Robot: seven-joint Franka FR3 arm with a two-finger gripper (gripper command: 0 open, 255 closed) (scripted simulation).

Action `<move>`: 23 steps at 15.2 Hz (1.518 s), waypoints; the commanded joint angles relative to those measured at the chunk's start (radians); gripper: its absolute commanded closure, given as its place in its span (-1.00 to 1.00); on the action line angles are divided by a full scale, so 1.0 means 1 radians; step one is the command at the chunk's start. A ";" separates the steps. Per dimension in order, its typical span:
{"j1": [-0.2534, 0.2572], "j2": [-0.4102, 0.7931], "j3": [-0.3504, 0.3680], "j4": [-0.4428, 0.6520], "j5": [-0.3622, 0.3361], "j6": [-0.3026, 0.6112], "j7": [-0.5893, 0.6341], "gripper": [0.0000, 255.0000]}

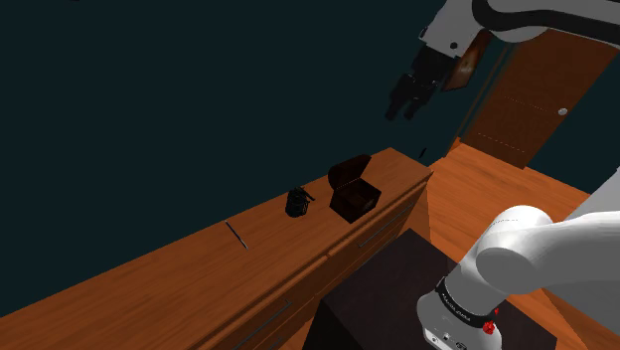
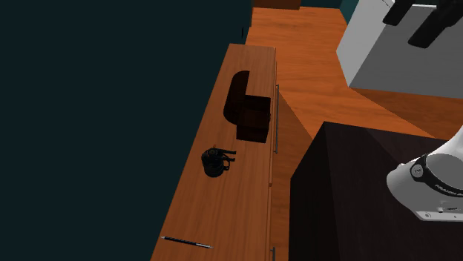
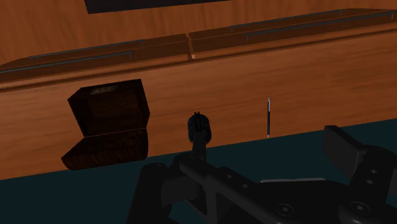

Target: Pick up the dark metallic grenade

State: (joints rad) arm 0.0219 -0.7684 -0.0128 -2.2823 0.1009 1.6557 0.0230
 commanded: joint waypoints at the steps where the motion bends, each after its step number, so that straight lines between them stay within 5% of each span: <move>1: 0.000 0.000 0.000 0.000 0.000 0.000 0.000 -1.00; 12: -0.005 0.243 -0.001 -0.138 0.006 0.357 -0.024 -1.00; 23: -0.004 0.616 -0.009 -0.113 0.031 0.679 -0.055 -1.00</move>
State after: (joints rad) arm 0.0175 -0.1978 -0.0201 -2.4055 0.1281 2.3013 -0.0275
